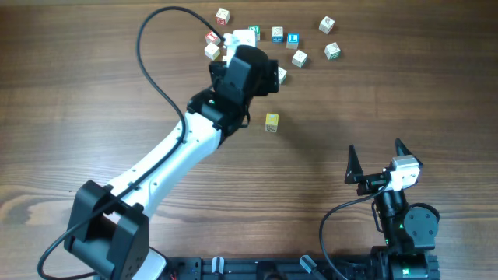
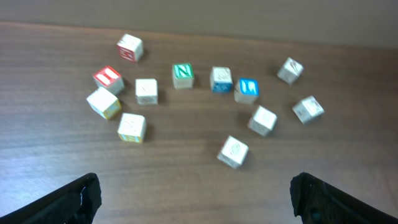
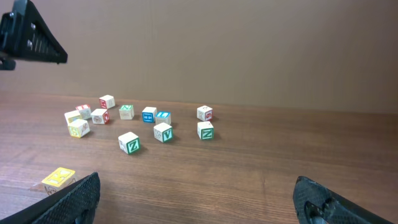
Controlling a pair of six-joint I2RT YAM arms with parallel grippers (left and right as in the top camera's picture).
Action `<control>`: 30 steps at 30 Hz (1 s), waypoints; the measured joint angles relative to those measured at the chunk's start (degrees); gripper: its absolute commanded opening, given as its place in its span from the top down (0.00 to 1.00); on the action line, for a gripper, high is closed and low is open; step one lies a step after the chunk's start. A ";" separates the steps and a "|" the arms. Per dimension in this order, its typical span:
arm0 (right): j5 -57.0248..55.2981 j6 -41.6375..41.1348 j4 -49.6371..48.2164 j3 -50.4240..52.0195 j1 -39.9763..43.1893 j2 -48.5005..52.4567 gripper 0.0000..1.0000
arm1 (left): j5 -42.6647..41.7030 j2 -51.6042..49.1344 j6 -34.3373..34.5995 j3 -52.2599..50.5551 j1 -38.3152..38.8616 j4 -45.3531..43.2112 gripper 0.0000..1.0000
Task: Form a tower
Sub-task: 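Grasp the white block with red W letter using the left gripper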
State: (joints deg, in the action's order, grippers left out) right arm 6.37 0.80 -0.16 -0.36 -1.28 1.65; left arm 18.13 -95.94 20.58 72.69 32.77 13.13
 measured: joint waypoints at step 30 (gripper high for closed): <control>0.00 0.00 0.15 0.00 0.00 0.00 0.00 | -9.07 -21.64 -10.49 5.18 -12.09 -22.77 0.00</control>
State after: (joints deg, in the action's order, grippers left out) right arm 6.37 0.80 -0.01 -0.36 -1.28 1.65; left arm 9.06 -117.58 10.09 77.87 20.69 -9.65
